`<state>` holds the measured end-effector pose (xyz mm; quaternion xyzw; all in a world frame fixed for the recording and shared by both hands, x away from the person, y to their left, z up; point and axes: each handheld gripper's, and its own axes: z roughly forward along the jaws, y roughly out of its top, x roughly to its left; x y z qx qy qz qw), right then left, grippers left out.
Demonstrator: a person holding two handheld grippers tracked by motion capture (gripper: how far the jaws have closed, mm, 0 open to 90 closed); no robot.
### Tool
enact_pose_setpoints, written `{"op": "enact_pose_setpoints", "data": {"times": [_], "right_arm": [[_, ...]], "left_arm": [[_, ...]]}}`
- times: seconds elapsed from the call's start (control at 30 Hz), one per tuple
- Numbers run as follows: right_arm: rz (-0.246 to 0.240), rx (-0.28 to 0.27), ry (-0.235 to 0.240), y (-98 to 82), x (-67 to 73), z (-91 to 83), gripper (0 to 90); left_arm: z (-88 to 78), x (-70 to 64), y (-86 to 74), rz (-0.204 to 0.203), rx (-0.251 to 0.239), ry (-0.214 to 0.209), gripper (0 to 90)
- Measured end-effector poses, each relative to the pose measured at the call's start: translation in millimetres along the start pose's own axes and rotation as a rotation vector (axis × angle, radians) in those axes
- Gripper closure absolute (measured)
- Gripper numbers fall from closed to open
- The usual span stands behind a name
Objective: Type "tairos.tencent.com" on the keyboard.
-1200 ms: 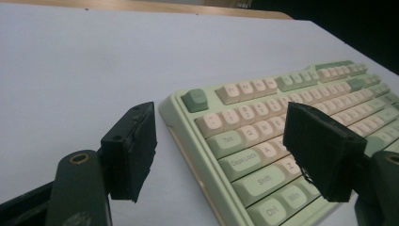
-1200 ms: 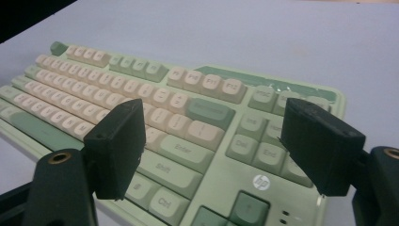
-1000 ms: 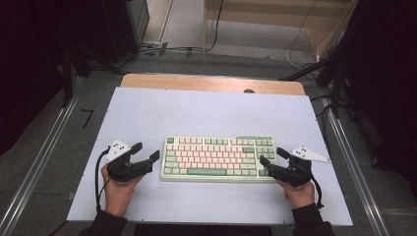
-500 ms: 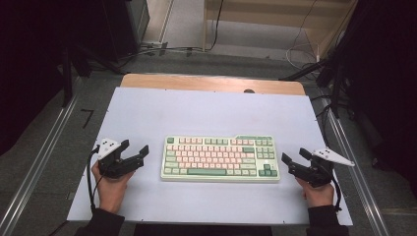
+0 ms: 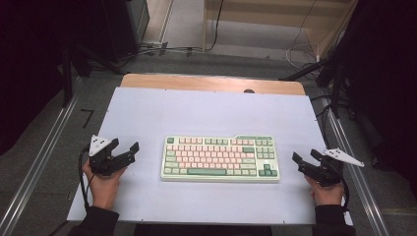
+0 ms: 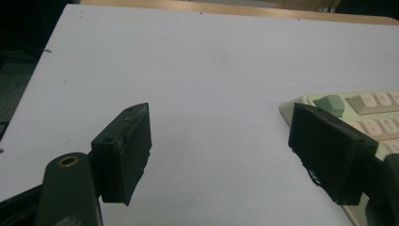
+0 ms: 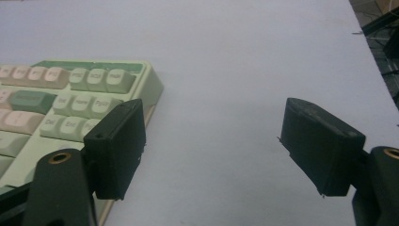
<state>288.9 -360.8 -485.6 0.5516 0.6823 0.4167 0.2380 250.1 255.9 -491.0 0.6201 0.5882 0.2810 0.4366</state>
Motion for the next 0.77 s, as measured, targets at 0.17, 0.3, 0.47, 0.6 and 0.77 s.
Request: {"op": "enact_pose_setpoints", "data": {"times": [0.17,0.3,0.47,0.6,0.77], "right_arm": [[0.02,0.007,-0.026,-1.6,-9.5,1.0,20.8],[0.029,0.015,-0.037,-2.8,-13.1,2.3,20.8],[0.026,0.024,-0.043,-3.2,-13.7,3.9,20.8],[0.037,0.015,-0.044,-2.8,-14.3,2.8,20.8],[0.028,0.02,-0.041,-2.8,-12.2,2.8,20.2]], "left_arm": [[1.6,1.4,-0.1,-0.002,0.007,0.016,22.4],[4.1,3.4,-0.1,-0.008,0.013,0.021,22.5],[4.9,5.5,0.2,-0.019,0.017,0.025,22.5],[6.2,5.8,0.3,-0.029,0.022,0.021,22.5],[4.6,4.3,0.9,-0.039,0.011,0.011,22.5]]}}
